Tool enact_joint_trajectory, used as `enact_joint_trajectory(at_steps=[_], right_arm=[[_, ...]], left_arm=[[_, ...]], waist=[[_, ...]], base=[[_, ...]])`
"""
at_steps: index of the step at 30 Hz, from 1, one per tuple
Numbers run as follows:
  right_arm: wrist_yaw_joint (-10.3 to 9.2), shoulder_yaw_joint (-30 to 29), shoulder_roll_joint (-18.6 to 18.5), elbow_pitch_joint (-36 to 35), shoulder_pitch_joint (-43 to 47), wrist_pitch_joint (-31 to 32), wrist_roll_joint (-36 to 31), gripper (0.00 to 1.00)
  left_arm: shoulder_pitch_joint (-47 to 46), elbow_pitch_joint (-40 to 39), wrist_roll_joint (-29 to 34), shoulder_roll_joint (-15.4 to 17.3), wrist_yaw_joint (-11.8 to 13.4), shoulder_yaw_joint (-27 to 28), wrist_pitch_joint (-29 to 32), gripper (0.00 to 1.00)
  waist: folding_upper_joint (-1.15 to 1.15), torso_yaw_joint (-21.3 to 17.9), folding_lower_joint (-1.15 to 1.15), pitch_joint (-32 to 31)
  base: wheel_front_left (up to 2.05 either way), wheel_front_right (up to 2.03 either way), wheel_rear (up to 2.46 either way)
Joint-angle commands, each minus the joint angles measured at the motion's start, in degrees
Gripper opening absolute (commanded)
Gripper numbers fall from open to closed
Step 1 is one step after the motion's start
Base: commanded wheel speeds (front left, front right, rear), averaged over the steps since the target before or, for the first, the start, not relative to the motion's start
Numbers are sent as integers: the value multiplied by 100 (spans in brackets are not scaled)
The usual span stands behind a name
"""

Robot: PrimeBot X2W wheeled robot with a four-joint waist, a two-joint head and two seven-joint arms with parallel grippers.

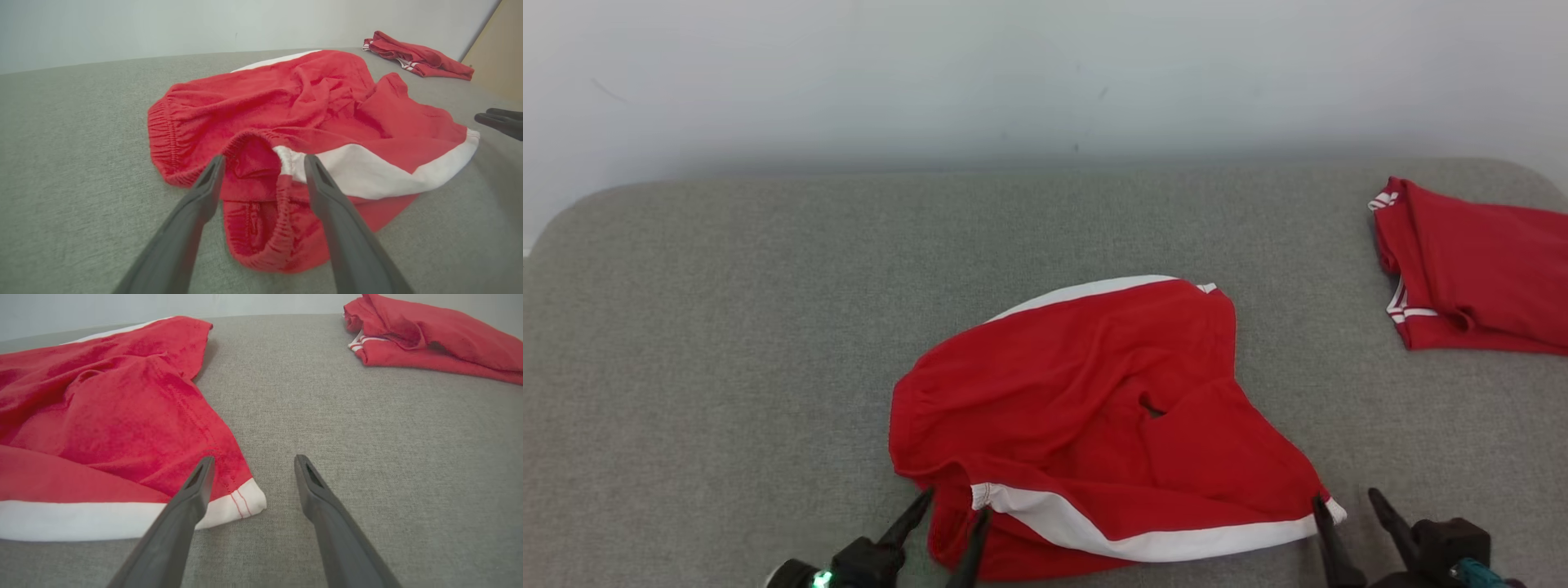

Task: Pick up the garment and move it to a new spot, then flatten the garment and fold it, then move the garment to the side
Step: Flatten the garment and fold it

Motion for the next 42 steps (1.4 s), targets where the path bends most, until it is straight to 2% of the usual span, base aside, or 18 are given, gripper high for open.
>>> enact_joint_trajectory(at_steps=[1, 7, 13, 14, 15, 16, 20, 23, 25, 30, 36, 42], right_arm=[[0, 105, 32, 215, -123, -46, 46, 100], [0, 393, 96, 918, -419, -153, 129, 100], [1, 684, 220, 1524, -654, -183, 234, 100], [1, 741, 254, 1605, -716, -210, 284, 50], [7, 805, 282, 1697, -773, -223, 331, 8], [8, 864, 315, 1750, -817, -262, 388, 0], [7, 1014, 271, 1765, -890, -468, 611, 0], [7, 1083, 236, 1511, -890, -565, 821, 0], [6, 1097, 168, 1270, -940, -576, 997, 0], [6, 1291, -83, 530, -1543, -464, 1292, 0], [6, 1341, -159, 95, -2921, 97, 1626, 0], [6, 923, 1, 334, -5116, 882, 2175, 0]], left_arm=[[-204, 193, -118, 10, 15, -208, -24, 100], [-588, 706, -324, 21, 15, -677, -43, 100], [-774, 886, -450, -31, 14, -760, -37, 98], [-791, 896, -476, -41, 14, -761, -38, 49], [-805, 895, -498, -45, 14, -740, -38, 24], [-800, 876, -526, -61, 14, -703, -38, 0], [-627, 726, -599, -108, 14, -599, -39, 0], [-516, 482, -678, -99, 14, -503, -40, 0], [-525, 259, -718, -35, 14, -415, -40, 0], [-1122, -234, -808, 363, 14, -298, -39, 0], [-2776, -598, -1223, 853, 14, -453, 450, 0], [-5119, -467, -1797, 1218, 15, -510, 1081, 0]], waist=[[0, -64, -1, 149], [0, -103, -1, 224], [0, -135, -1, 235], [0, -134, -1, 236], [0, -135, -1, 229], [0, -135, -1, 218], [0, -107, -1, 88], [0, -105, -1, -18], [0, -117, -1, -63], [0, -203, -1, -1], [0, -261, -1, 610], [0, -317, -1, 1705]], base=[[0, 0, 0], [0, 0, 0], [0, 0, 0], [0, 0, 0], [0, 0, 0], [0, 0, 0], [0, 0, 0], [0, 0, 0], [0, 0, 0], [0, 0, 0], [0, 0, 0], [0, 0, 0]])
